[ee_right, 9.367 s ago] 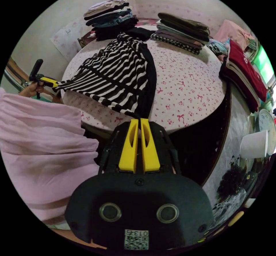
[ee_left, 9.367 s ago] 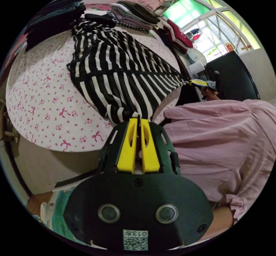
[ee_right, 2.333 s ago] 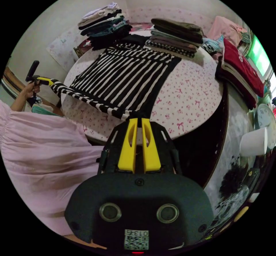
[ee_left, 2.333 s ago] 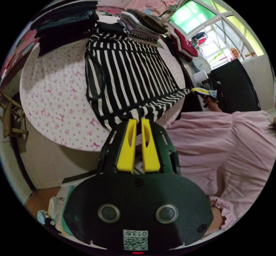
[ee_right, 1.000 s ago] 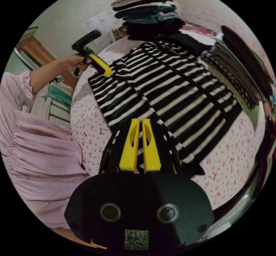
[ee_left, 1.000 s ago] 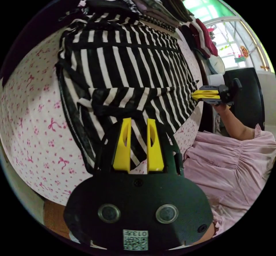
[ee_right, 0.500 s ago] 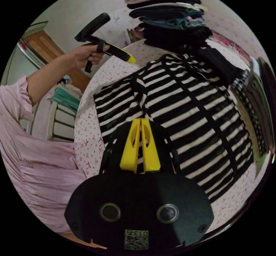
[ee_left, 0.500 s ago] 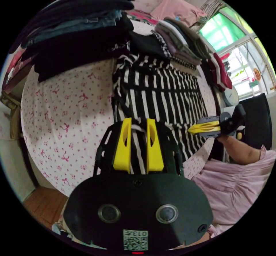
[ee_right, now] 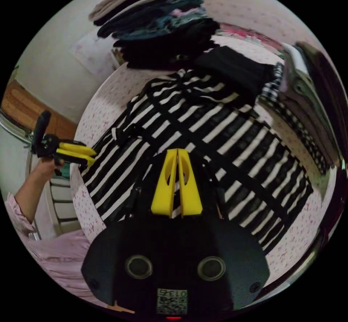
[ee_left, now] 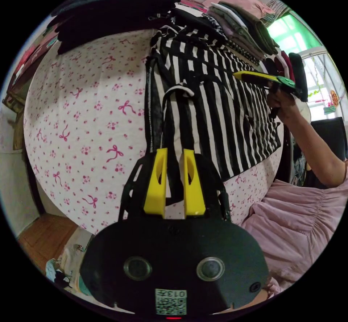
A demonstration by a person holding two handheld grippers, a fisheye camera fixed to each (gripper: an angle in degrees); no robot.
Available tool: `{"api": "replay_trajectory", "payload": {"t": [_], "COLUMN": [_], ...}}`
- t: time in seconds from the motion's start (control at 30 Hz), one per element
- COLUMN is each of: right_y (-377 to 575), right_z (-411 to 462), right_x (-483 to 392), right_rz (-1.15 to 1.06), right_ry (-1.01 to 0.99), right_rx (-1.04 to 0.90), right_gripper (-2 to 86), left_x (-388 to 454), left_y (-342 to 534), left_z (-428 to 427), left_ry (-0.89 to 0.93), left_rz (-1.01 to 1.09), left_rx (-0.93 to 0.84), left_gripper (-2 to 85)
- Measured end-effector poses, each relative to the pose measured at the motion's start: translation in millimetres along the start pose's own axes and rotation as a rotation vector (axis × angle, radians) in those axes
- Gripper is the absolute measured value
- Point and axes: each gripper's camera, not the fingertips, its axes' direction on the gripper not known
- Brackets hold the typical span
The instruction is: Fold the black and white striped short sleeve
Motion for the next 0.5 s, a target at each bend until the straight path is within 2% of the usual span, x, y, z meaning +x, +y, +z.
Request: {"api": "replay_trajectory", "payload": {"t": [0.07,0.27,0.33,0.5], "right_y": [13.9,99.9,144.6,297.3], "right_z": [-18.6,-74.3,-92.7,-129.4], "right_x": [13.9,12.7,22.8,68.6], "right_rz": [0.035,-0.068,-0.01,0.396], "right_ry": [-0.01,-0.004,0.006,0.029], "right_rx": [0.061,0.149,0.173,0.178], "right_gripper": [0.5,2.1,3.5,7.6], "left_x": [-5.4,-23.6,-34.1,-53.9], "left_y": [10.8,58.0,78.2,123.9], "left_z": [-7.2,-39.0,-44.7,-46.8], "left_ry": [-0.008,-0.062,-0.009,0.08], "left_rz": [-0.019,-0.113,-0.153,-0.246], "left_rx": [0.018,0.079,0.088,0.09], "left_gripper": [7.5,9.9,11.2,13.2]}}
